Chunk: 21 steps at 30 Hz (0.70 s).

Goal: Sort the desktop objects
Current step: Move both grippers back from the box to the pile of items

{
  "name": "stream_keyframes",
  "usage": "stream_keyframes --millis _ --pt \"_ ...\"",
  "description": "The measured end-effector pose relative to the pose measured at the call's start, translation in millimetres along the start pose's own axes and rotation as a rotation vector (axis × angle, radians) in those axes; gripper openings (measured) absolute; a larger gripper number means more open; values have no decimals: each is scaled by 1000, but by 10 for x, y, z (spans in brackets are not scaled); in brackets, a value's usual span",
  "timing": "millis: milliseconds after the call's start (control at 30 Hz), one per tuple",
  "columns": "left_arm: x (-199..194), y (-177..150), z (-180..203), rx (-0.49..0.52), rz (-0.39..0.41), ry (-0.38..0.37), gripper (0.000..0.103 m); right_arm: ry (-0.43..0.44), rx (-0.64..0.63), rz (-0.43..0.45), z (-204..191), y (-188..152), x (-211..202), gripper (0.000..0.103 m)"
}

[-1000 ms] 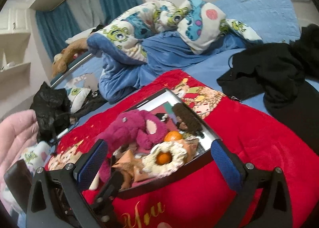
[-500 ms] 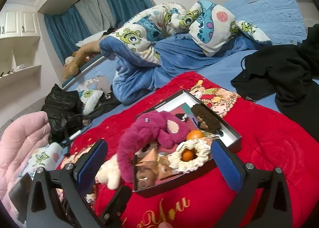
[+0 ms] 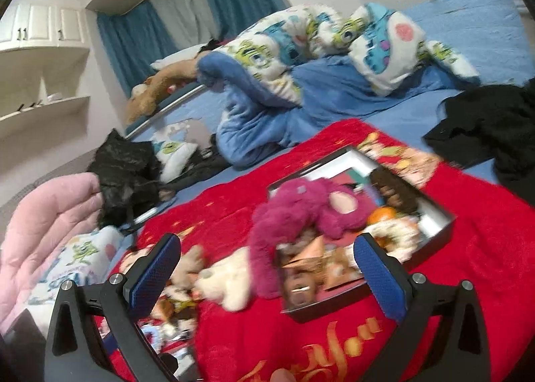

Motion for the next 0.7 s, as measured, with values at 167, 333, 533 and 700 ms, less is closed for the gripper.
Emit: stream_keyframes --millis 167,333,533,700 --pt "-119 -1 -494 -38 -22 84 103 67 -37 -14 -309 -94 92 103" --pt "-293 11 -886 -51 -23 151 103 136 -1 -22 -556 -169 205 103" --pt "-526 56 -1299 -55 -14 216 103 214 30 -70 -873 -339 379 103" --pt "-575 35 -1563 -97 -27 252 103 255 -74 -107 -1214 -498 429 103"
Point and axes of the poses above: each gripper's, at about its wrist camera, not at the fingertips, and x roughly the way its jaws point, z to its right, y to its top, the point moved 4 cm from there along x, roughly the way its jaws point, and after that the axes turned 10 degrees about -x, right-handed, at the moved point
